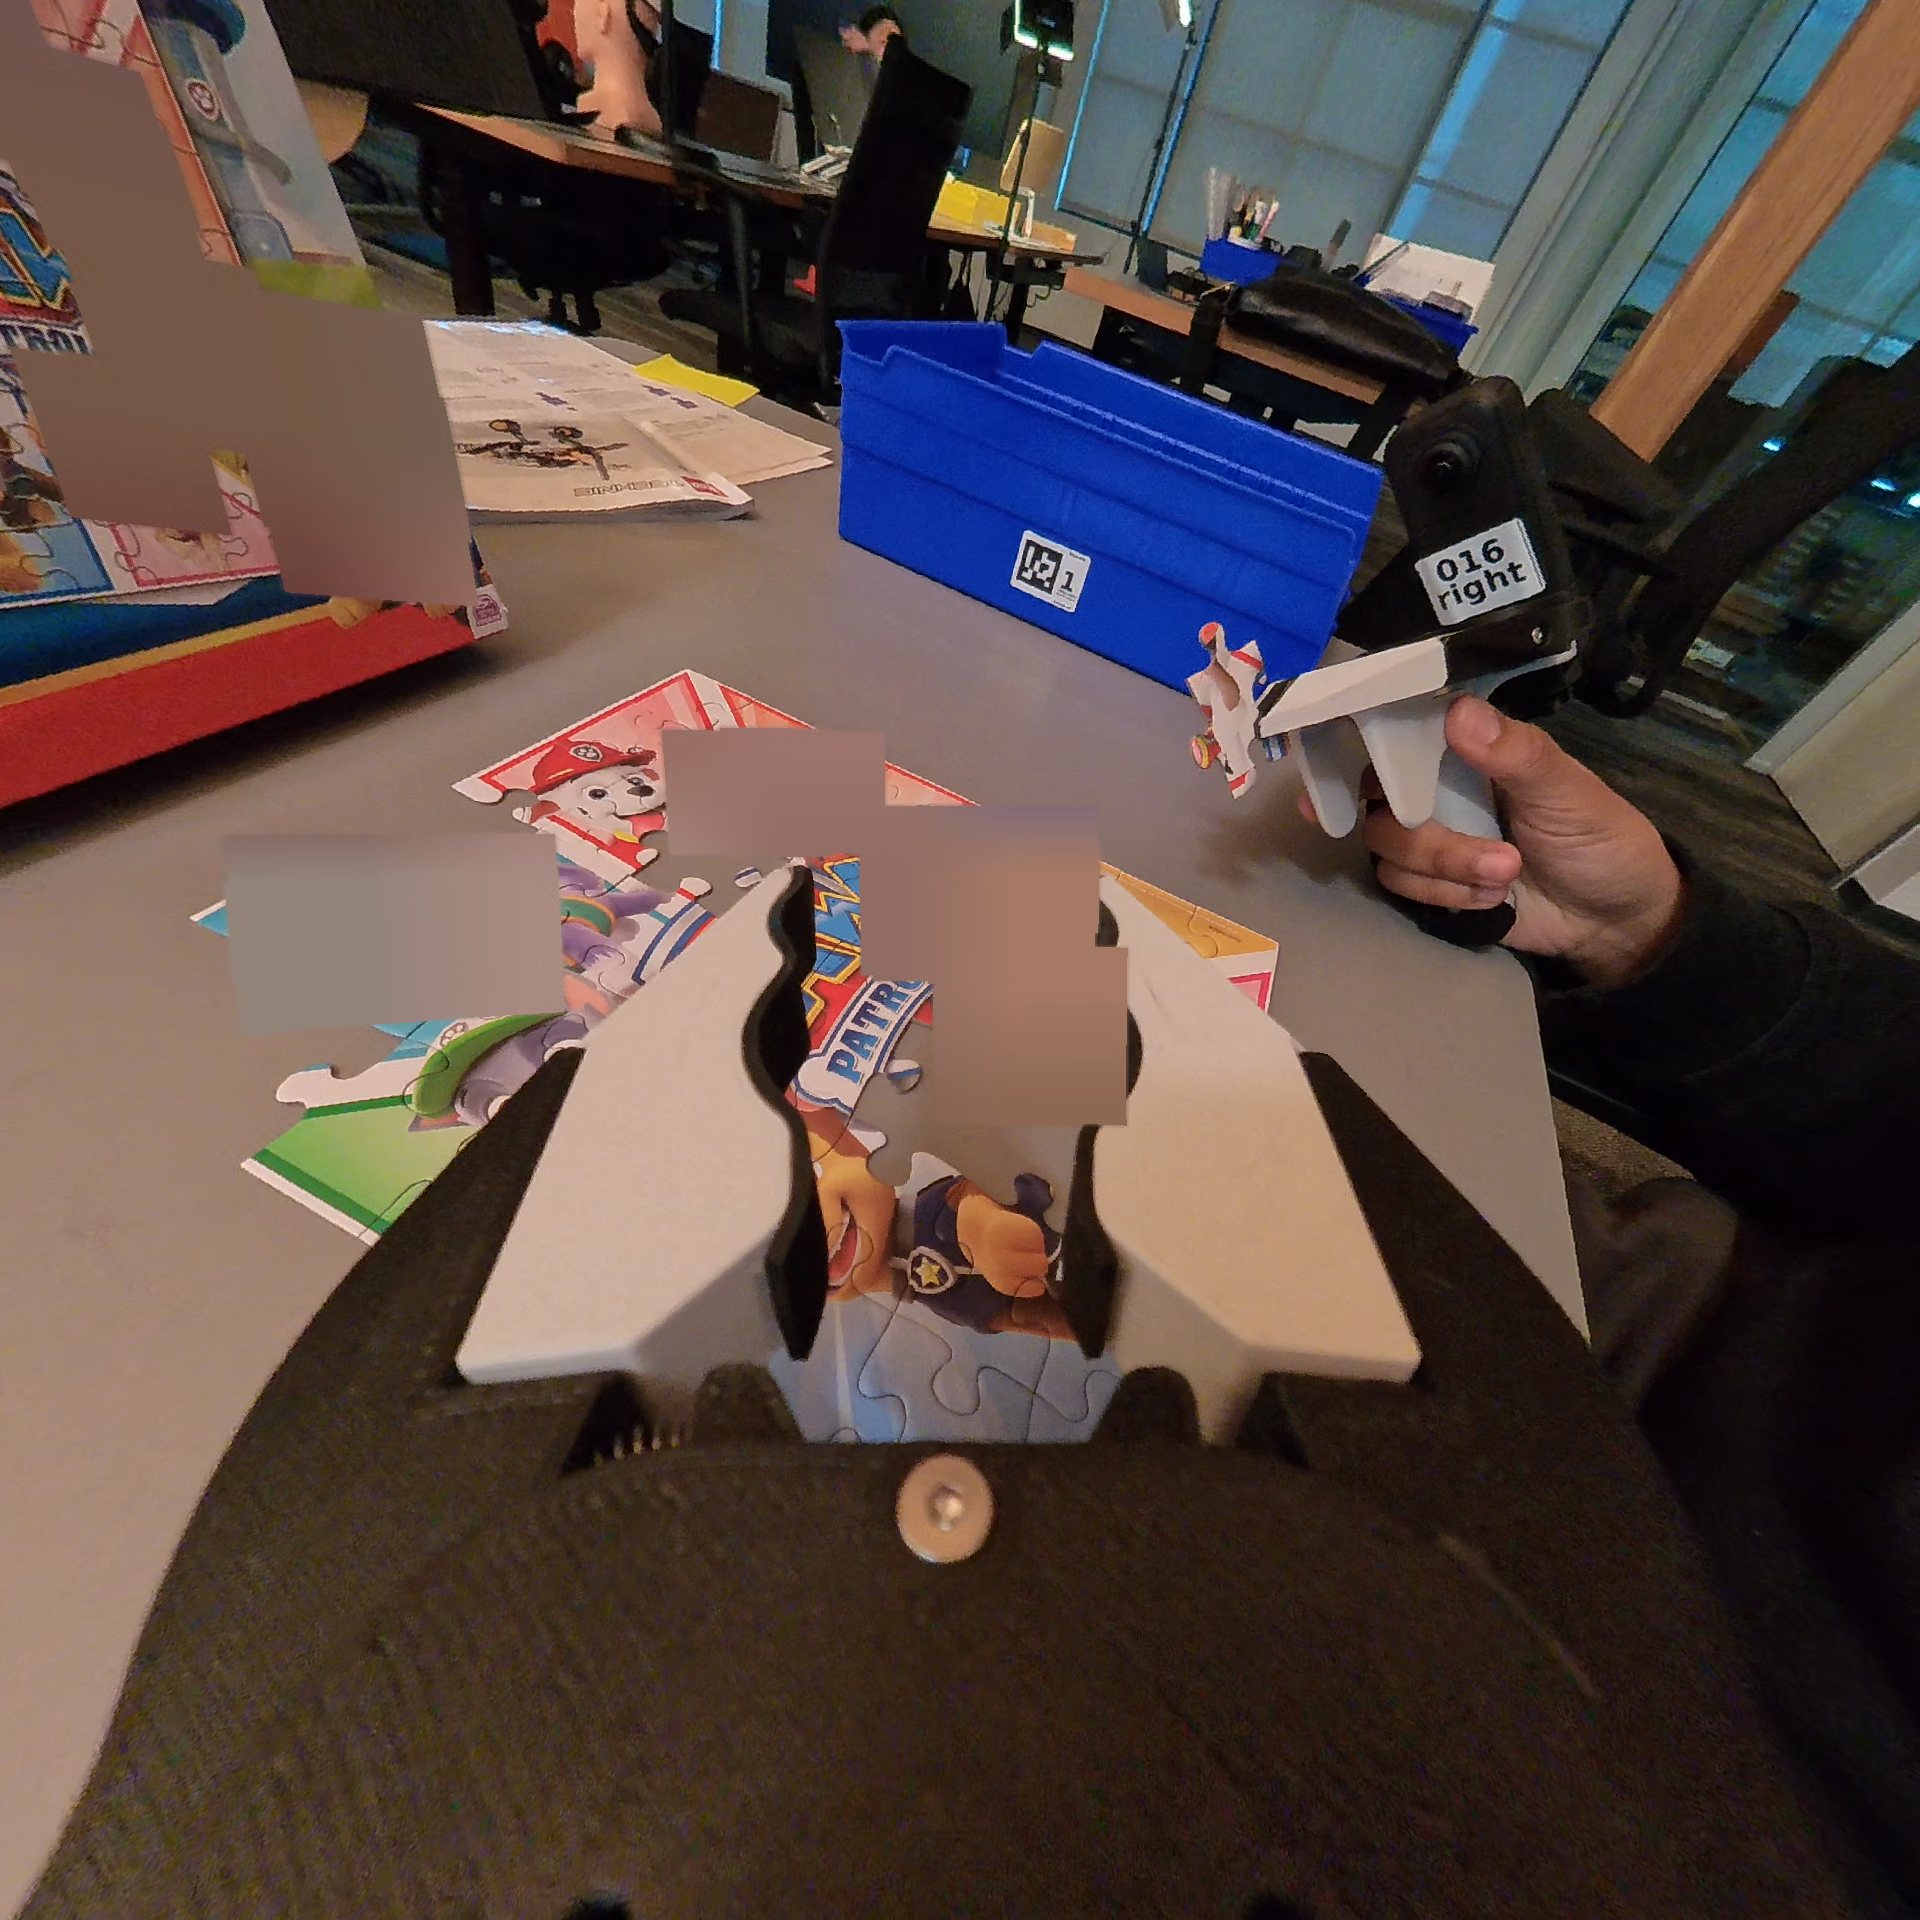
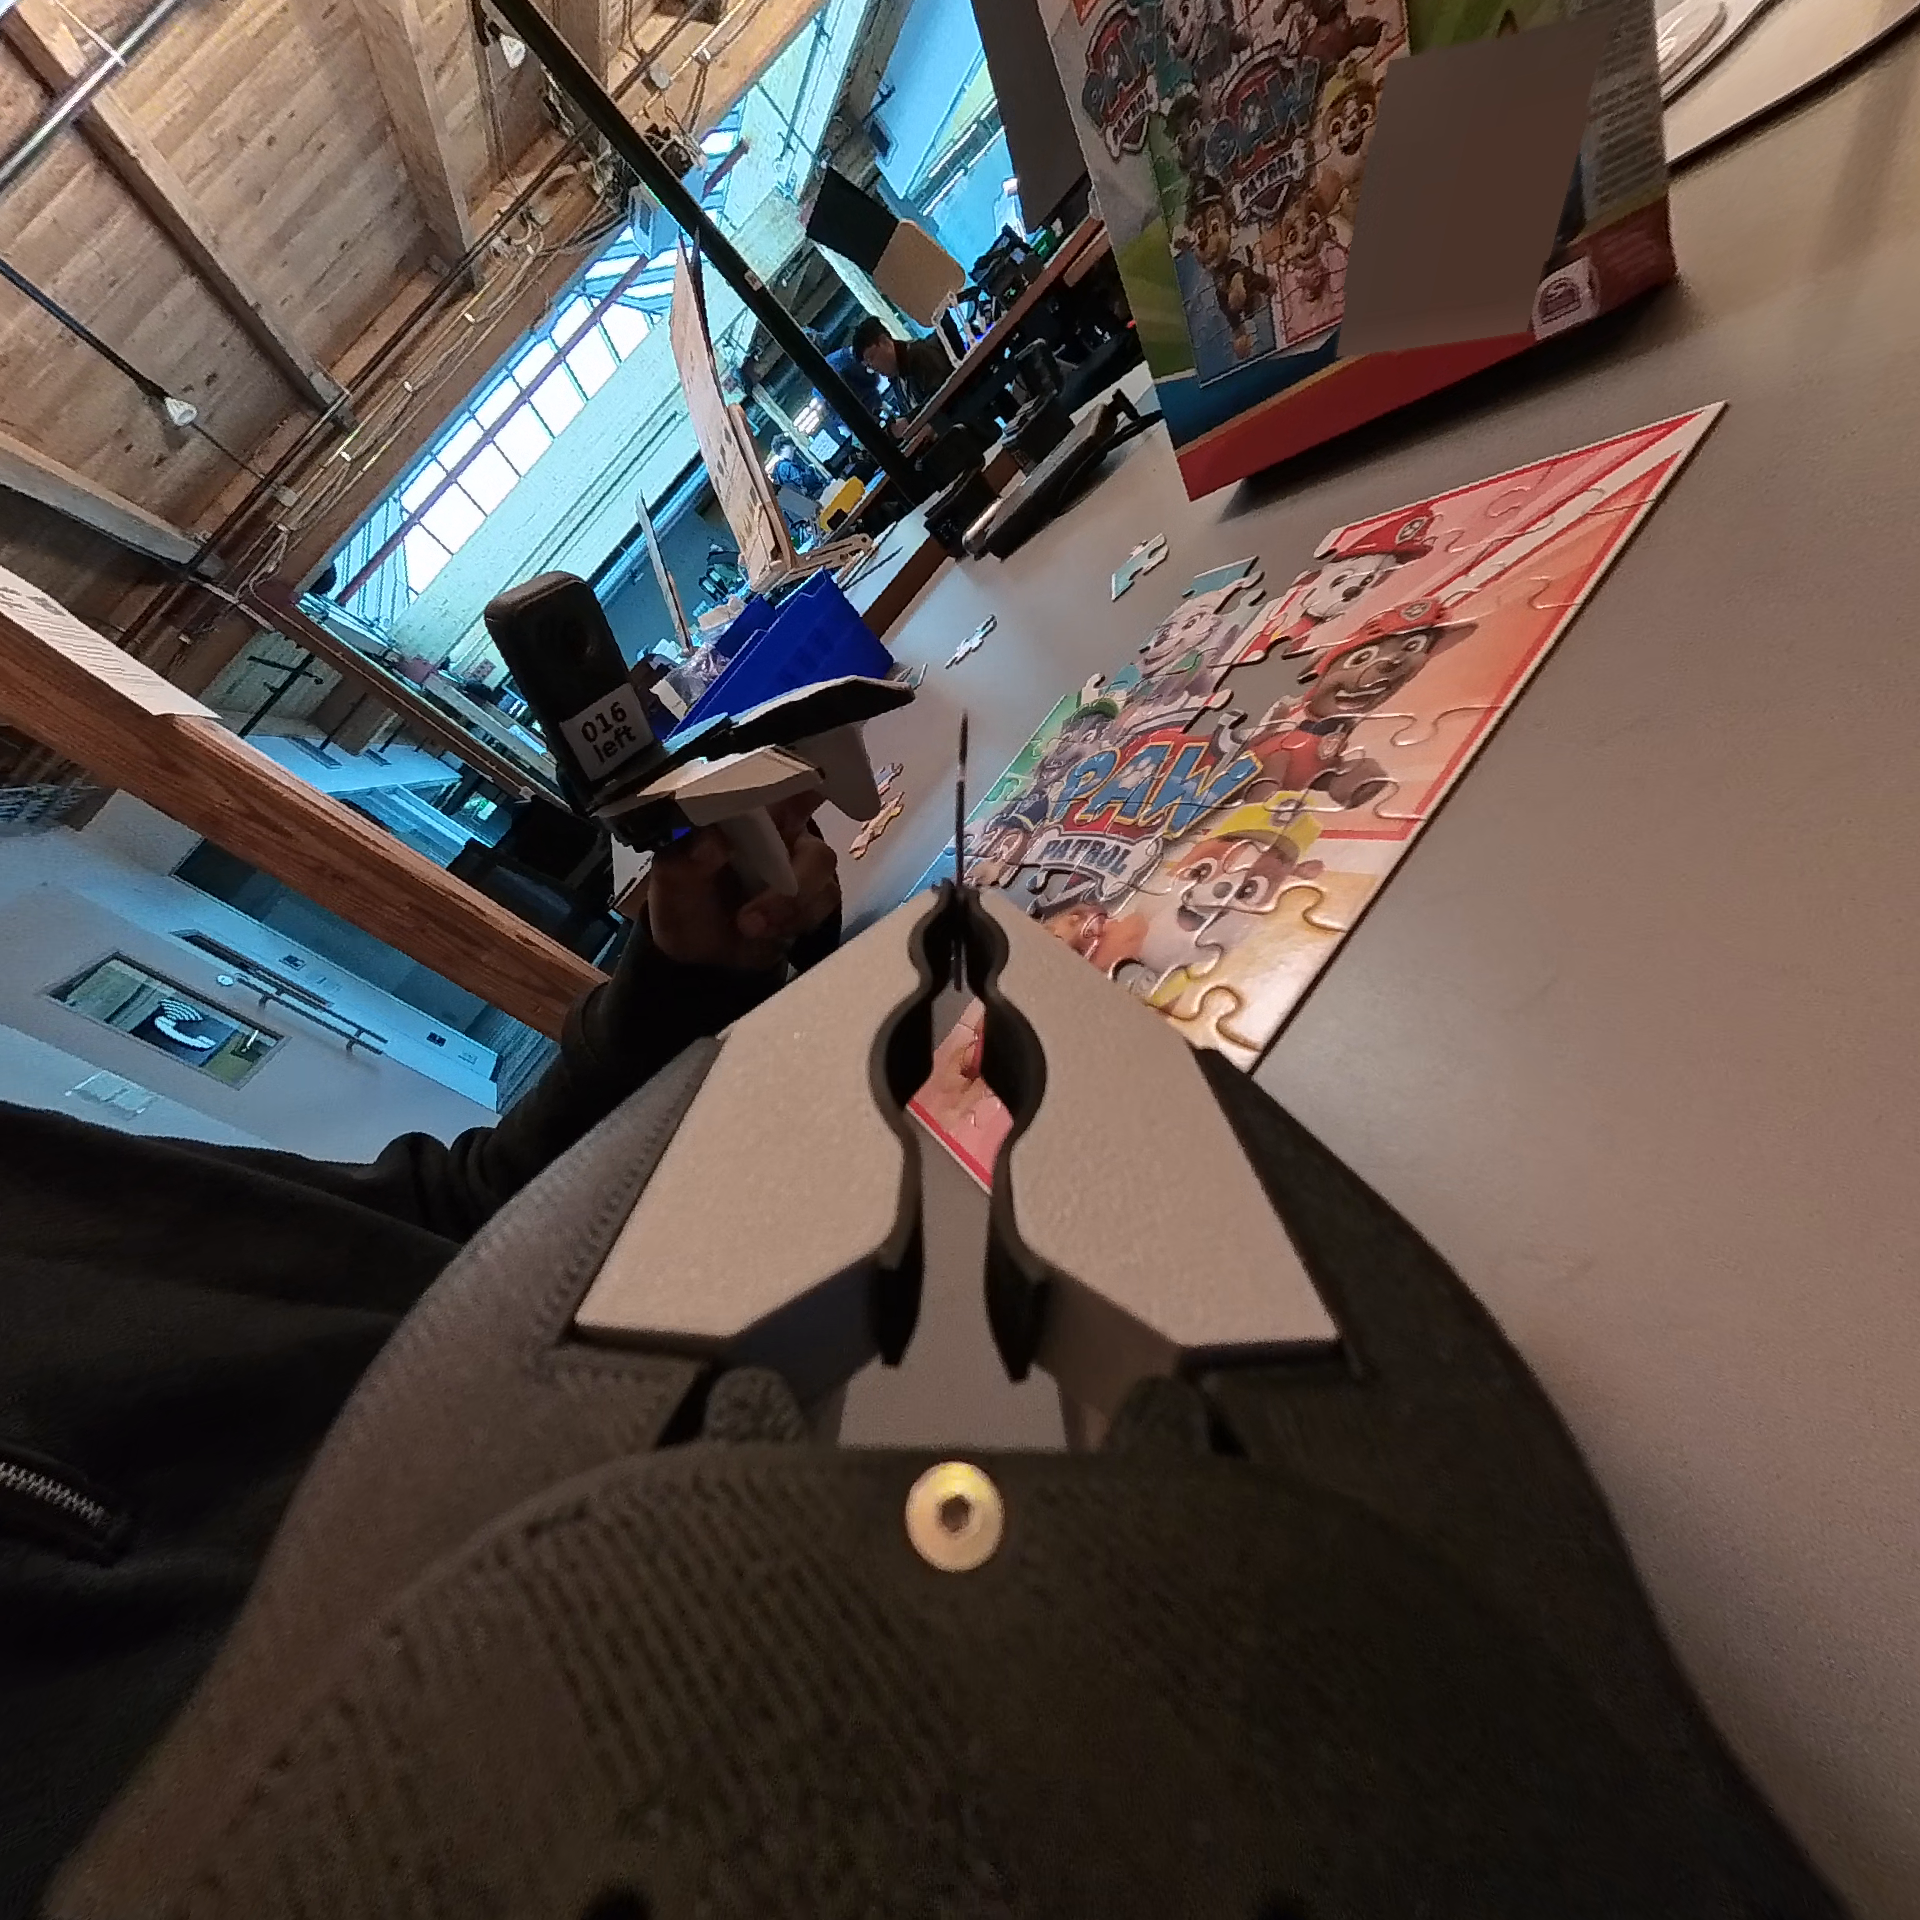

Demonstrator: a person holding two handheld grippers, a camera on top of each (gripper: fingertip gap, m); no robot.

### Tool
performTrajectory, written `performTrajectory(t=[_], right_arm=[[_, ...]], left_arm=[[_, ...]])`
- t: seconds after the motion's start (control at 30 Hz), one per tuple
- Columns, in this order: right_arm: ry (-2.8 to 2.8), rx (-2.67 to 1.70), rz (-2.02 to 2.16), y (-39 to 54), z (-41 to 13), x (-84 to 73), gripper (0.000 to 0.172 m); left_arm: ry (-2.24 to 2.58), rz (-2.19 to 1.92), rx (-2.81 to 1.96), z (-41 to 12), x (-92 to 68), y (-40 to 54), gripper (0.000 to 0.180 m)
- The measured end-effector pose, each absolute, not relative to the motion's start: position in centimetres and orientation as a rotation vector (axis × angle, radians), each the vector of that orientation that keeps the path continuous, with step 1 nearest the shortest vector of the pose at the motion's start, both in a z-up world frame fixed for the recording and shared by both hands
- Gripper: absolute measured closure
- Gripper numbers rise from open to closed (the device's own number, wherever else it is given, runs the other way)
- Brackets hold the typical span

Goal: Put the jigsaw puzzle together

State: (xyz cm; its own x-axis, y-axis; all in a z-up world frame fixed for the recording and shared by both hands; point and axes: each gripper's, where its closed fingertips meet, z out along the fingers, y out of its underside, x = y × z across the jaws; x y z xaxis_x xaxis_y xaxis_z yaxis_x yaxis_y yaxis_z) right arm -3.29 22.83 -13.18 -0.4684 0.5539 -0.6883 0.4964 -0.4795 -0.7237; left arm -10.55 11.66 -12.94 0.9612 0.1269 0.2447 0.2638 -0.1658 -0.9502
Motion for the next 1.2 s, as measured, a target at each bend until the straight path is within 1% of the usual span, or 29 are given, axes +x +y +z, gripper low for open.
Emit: performTrajectory(t=[1.2], right_arm=[[-1.565, -1.592, 2.16, 22.9, -13.0, -3.25, 0.172]], left_arm=[[-0.299, -0.136, -1.744, -13.01, -10.59, 11.67, 0.132]])
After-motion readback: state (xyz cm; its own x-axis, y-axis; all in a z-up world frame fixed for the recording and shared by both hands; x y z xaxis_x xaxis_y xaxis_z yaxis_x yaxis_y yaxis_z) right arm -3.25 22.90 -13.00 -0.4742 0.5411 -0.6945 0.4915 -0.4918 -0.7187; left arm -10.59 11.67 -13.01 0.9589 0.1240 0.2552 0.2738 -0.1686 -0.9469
